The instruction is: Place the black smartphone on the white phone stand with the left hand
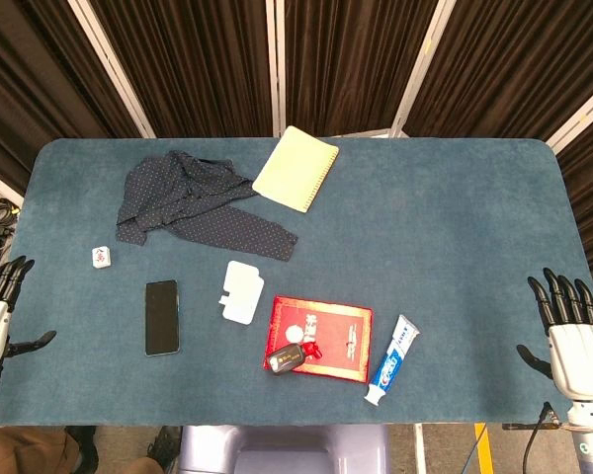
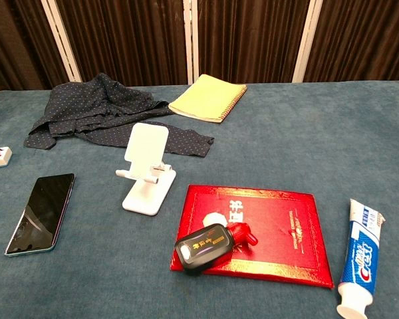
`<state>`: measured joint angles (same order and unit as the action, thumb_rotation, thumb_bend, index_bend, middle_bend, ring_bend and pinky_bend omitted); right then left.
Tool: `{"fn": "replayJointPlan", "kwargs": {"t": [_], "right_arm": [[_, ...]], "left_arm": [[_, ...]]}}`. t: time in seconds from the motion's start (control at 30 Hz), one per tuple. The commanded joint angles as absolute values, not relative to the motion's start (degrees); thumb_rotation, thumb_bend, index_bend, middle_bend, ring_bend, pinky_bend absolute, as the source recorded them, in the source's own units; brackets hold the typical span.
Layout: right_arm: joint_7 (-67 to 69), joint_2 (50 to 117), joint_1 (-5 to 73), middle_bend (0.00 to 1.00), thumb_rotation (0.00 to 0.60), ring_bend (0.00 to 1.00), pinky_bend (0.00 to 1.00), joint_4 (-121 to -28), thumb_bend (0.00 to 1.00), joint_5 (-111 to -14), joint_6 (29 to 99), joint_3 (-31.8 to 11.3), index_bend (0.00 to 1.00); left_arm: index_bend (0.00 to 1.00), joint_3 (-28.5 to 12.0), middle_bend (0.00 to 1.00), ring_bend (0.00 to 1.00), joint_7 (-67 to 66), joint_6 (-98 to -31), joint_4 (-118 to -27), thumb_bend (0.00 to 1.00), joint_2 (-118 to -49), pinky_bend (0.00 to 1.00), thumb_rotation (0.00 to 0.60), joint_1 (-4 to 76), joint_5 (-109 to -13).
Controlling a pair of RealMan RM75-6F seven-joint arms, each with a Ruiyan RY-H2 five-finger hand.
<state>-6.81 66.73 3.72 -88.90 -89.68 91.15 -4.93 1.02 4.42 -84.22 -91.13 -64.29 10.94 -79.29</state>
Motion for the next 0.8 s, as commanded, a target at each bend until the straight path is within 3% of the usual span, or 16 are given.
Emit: {"fn": "replayJointPlan", "kwargs": {"t": [0.03,0.33,0.47,0.8], "right_arm": [[-6.7,66.6,3.7,0.0,0.6,0.0,0.0,-89.1,0.0,-89.8,91.1,-4.8,0.0],[-5.7,66.0,3.6,0.0,0.6,0.0,0.0,-89.7,0.0,-89.6,91.0,-4.8,0.0],[-5.1,65.7,3.6,0.0,0.6,0.0,0.0,-90.0,0.0,-89.4,90.6,-4.8,0.0],[-4.7,65.6,3.9,0.0,0.6,0.0,0.0,-89.9,0.0,-89.1,89.8,-4.8,0.0]], "left_arm": [[0.0,1.0,0.0,0.0,4.4,-84.0,-91.0,0.0,-64.4,0.0,0.6,10.8,-79.7],[0.0,1.9,0.0,0.0,3.6,-81.0,-86.9,0.0,-69.1,0.0,0.6,11.5,-82.7],[0.0,2.3,0.0,0.0,4.9,-75.6,-80.5,0.0,-75.4,0.0,0.6,13.7,-83.1],[0.0,1.6,0.0,0.0,10.7,-70.3,-65.6,0.0,-87.4,0.0,0.6,16.4,-84.2]]}}
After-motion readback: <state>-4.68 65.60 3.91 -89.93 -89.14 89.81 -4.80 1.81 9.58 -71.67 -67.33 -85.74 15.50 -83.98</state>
